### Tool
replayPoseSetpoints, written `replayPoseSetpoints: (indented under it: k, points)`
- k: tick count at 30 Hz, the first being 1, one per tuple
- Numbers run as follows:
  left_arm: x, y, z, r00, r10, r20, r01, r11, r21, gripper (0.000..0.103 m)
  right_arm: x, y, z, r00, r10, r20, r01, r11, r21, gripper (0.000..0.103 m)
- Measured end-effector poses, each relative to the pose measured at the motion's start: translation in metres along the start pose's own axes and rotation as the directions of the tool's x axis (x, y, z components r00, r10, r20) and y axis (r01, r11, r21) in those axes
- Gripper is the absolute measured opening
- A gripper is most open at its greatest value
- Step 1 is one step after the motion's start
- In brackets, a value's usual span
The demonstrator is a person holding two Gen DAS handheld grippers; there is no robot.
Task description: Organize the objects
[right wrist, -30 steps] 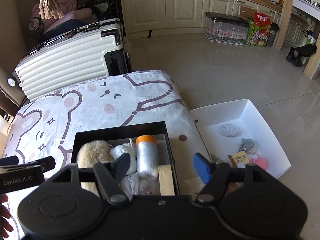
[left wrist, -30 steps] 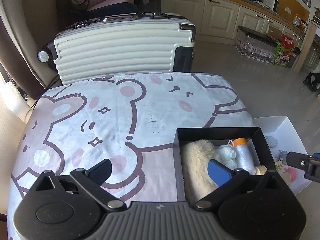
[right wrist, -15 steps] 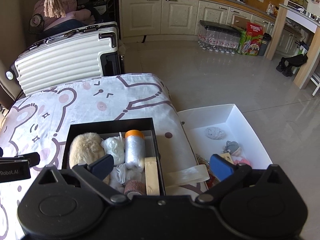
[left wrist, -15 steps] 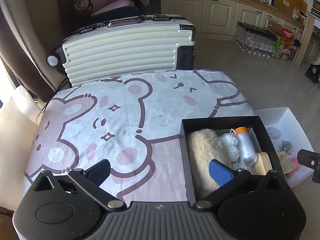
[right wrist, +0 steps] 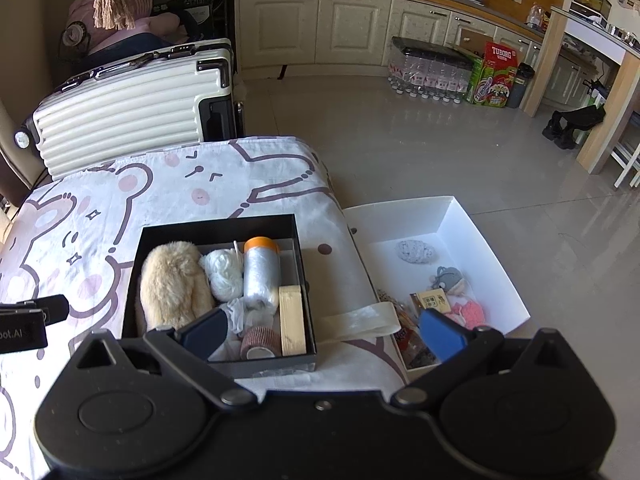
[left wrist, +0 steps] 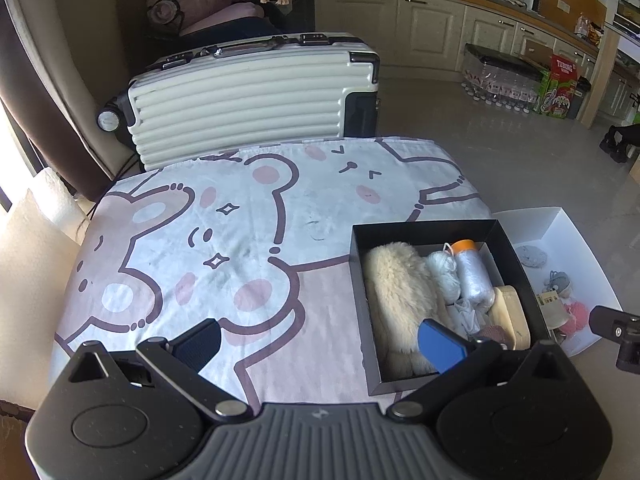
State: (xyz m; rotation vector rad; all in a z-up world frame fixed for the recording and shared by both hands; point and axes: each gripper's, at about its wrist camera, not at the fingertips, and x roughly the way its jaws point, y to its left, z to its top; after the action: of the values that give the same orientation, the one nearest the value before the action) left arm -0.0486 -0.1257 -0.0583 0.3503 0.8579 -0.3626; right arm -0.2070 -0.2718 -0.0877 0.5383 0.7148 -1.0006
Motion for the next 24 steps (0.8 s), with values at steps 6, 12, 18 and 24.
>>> replayPoseSetpoints:
  k: [6, 12, 18, 24]
  points:
    - [-0.005, 0.003, -0.004, 1.000, -0.005, -0.007, 0.005, 1.000, 0.003, 0.103, -0.007, -0.001, -0.005, 1.000, 0.002, -0.008, -0.002, 1.000, 0.011, 0.103]
    - [-0.007, 0.008, -0.007, 1.000, 0.000, -0.018, -0.001, 1.000, -0.007, 0.103, -0.010, -0.001, -0.007, 1.000, 0.013, -0.017, -0.013, 1.000, 0.020, 0.103]
    - [-0.009, 0.007, -0.006, 1.000, 0.003, -0.012, -0.002, 1.000, 0.002, 0.103, -0.011, 0.001, -0.010, 1.000, 0.009, -0.029, -0.008, 1.000, 0.010, 0.103]
    - [-0.008, 0.006, -0.007, 1.000, -0.001, -0.017, 0.001, 1.000, 0.013, 0.103, -0.010, 0.000, -0.011, 0.999, 0.009, -0.032, -0.008, 1.000, 0.015, 0.103]
